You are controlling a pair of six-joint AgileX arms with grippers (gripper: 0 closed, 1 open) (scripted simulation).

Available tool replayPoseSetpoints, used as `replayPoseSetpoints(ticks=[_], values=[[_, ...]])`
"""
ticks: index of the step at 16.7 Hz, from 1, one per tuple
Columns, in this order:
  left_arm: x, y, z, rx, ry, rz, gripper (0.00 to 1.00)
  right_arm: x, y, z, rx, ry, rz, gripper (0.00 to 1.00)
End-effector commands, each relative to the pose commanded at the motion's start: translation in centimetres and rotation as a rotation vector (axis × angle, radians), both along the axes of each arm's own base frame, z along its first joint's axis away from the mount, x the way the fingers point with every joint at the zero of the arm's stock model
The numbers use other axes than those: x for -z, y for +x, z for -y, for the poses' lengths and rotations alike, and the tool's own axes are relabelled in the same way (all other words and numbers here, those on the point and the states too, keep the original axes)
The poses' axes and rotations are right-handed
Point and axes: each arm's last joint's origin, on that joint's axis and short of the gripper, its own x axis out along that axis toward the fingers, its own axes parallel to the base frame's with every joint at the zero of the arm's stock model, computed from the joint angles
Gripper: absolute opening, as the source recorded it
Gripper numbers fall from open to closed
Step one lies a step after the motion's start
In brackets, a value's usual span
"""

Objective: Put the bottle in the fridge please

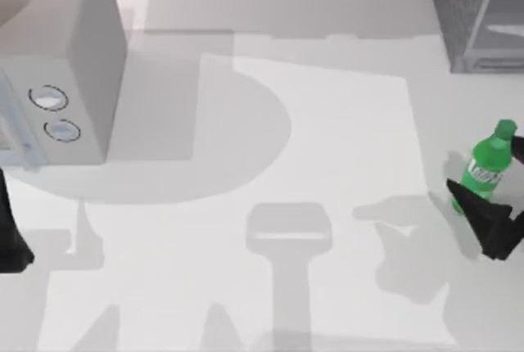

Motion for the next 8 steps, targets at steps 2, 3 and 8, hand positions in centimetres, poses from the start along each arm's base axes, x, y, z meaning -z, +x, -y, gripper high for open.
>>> replayPoseSetpoints(ticks=[2,3,8], values=[[0.00,0.00,0.00,0.000,0.000,0.000,1.00,0.05,0.23,-0.29,0.000,0.000,0.000,1.00],[0.00,0.00,0.00,0.000,0.000,0.000,1.00,0.05,0.23,-0.29,0.000,0.000,0.000,1.00],[0.00,0.00,0.00,0.000,0.000,0.000,1.00,0.05,0.23,-0.29,0.000,0.000,0.000,0.78]])
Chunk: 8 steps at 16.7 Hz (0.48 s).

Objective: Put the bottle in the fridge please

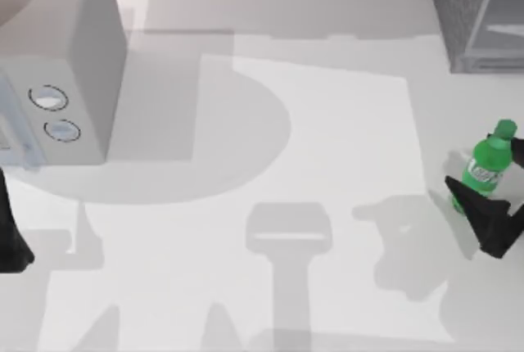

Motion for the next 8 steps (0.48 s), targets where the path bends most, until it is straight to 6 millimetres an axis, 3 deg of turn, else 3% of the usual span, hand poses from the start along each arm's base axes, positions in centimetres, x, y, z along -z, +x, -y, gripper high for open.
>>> replayPoseSetpoints(ticks=[8], values=[[0.00,0.00,0.00,0.000,0.000,0.000,1.00,0.00,0.00,0.00,0.000,0.000,0.000,0.18]])
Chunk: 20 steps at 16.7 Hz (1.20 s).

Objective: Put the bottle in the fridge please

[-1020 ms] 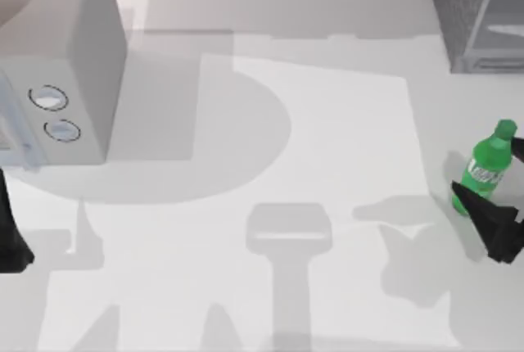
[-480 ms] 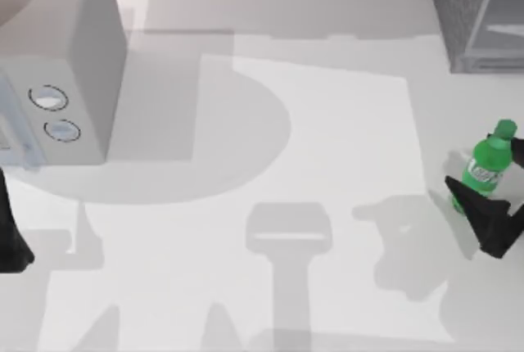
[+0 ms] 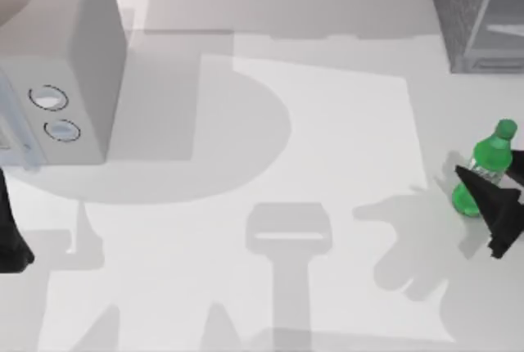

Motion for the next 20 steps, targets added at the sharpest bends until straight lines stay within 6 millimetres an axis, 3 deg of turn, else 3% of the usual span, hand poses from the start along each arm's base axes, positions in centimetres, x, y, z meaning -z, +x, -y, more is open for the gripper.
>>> replayPoseSetpoints(ticks=[2,3,12,17,20], values=[[0.0,0.0,0.0,0.000,0.000,0.000,1.00,0.0,0.0,0.0,0.000,0.000,0.000,0.03],[0.0,0.0,0.0,0.000,0.000,0.000,1.00,0.0,0.0,0.0,0.000,0.000,0.000,0.01],[0.0,0.0,0.0,0.000,0.000,0.000,1.00,0.0,0.0,0.1,0.003,0.000,-0.001,0.01],[0.0,0.0,0.0,0.000,0.000,0.000,1.00,-1.8,0.7,3.3,0.000,-0.018,0.033,0.01],[0.0,0.0,0.0,0.000,0.000,0.000,1.00,-2.1,0.7,5.3,-0.006,0.000,-0.037,0.01]])
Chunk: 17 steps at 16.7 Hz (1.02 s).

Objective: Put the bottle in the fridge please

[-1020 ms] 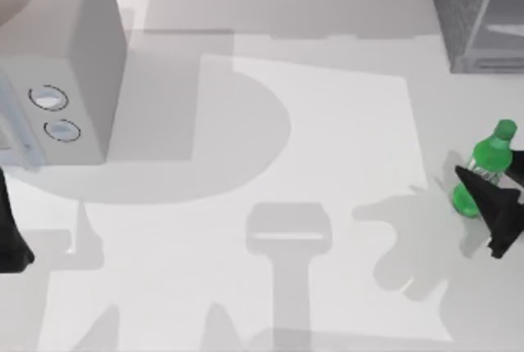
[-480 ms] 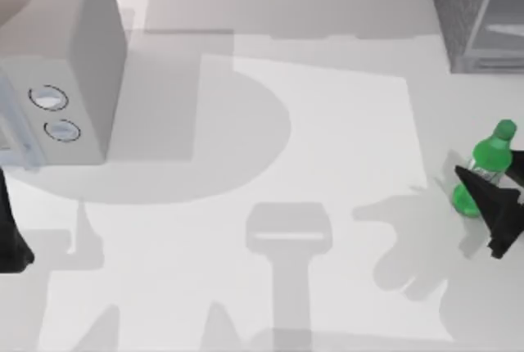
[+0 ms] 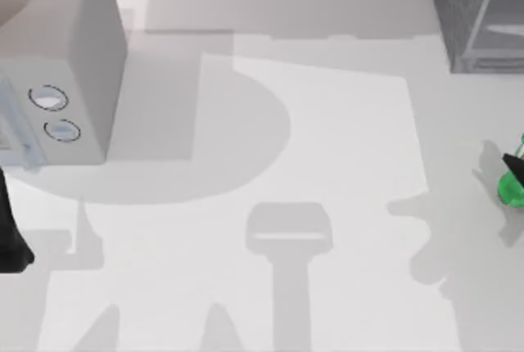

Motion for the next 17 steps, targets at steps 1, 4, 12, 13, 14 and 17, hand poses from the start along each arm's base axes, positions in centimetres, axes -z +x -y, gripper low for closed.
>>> replayPoseSetpoints(ticks=[1,4,12,13,14,17], values=[[0.0,0.0,0.0,0.000,0.000,0.000,1.00,-0.3,-0.1,0.7,-0.009,0.009,-0.015,0.01],[0.0,0.0,0.0,0.000,0.000,0.000,1.00,-1.9,-0.7,3.5,-0.006,0.018,0.001,0.01],[0.0,0.0,0.0,0.000,0.000,0.000,1.00,-2.6,-1.0,4.4,0.012,0.015,0.010,0.01],[0.0,0.0,0.0,0.000,0.000,0.000,1.00,-2.5,-1.3,4.0,0.025,0.031,-0.024,0.01],[0.0,0.0,0.0,0.000,0.000,0.000,1.00,-2.4,-1.8,3.6,0.045,0.049,-0.067,0.01],[0.0,0.0,0.0,0.000,0.000,0.000,1.00,-2.9,-3.4,1.9,0.145,0.073,-0.193,0.01]])
